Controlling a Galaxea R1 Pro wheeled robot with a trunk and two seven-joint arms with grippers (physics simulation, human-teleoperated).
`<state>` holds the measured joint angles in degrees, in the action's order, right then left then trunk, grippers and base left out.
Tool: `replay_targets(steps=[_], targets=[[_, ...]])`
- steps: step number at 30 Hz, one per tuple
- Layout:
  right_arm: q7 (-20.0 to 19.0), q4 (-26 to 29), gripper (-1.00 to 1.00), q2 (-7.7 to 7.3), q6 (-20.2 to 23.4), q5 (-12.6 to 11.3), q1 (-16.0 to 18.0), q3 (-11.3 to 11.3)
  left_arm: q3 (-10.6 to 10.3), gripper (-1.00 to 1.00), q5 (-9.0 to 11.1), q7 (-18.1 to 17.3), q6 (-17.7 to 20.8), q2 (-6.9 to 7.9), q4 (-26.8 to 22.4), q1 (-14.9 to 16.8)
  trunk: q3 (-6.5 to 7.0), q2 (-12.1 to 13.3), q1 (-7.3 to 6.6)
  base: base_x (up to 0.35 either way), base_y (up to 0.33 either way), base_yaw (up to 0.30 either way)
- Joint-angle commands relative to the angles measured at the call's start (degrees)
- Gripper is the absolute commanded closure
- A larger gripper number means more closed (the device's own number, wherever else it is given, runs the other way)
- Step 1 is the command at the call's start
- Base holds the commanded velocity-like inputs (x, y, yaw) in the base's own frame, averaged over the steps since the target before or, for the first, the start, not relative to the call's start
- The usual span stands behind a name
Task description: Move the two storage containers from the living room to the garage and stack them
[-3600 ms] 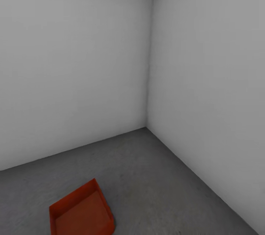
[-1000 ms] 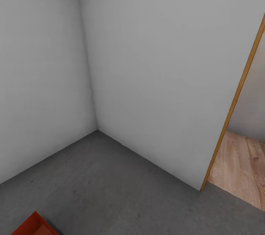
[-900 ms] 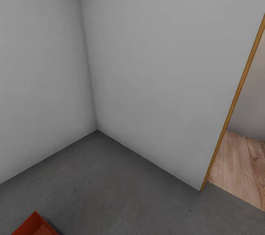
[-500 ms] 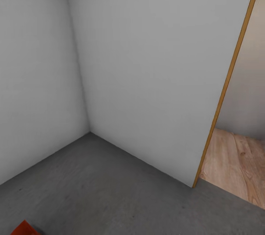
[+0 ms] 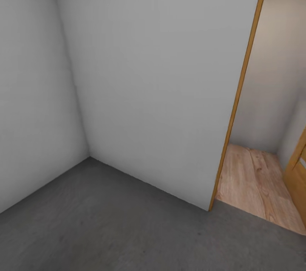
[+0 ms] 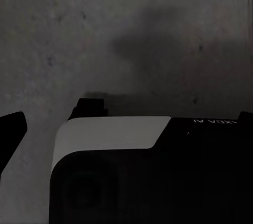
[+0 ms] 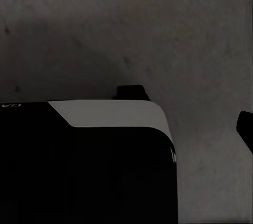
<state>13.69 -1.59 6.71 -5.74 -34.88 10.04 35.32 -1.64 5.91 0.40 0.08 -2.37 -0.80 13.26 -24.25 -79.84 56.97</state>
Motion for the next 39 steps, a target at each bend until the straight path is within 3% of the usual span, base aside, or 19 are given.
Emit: replay_targets(steps=[1,32,39], targets=[[0.02,-0.17,-1.00,0.05,-0.30,-0.54,0.07,0.46,-0.21,-1.00,0.60,0.04,0.01,0.00,-0.01,0.01,-0.03,-0.03,0.00,0.000,0.000,-0.229],[0.02,-0.17,-1.00,0.05,-0.42,-0.54,0.07,0.46,-0.21,-1.00,0.60,0.04,0.01,0.00,-0.01,0.01,1.00,-0.03,0.00,0.000,0.000,-0.229],[0.02,-0.17,-1.00,0.05,-0.34,-0.61,0.07,0.46,-0.21,-1.00,0.60,0.04,0.01,0.00,0.00,0.01,1.07,-0.03,0.00,0.000,0.000,-0.080]])
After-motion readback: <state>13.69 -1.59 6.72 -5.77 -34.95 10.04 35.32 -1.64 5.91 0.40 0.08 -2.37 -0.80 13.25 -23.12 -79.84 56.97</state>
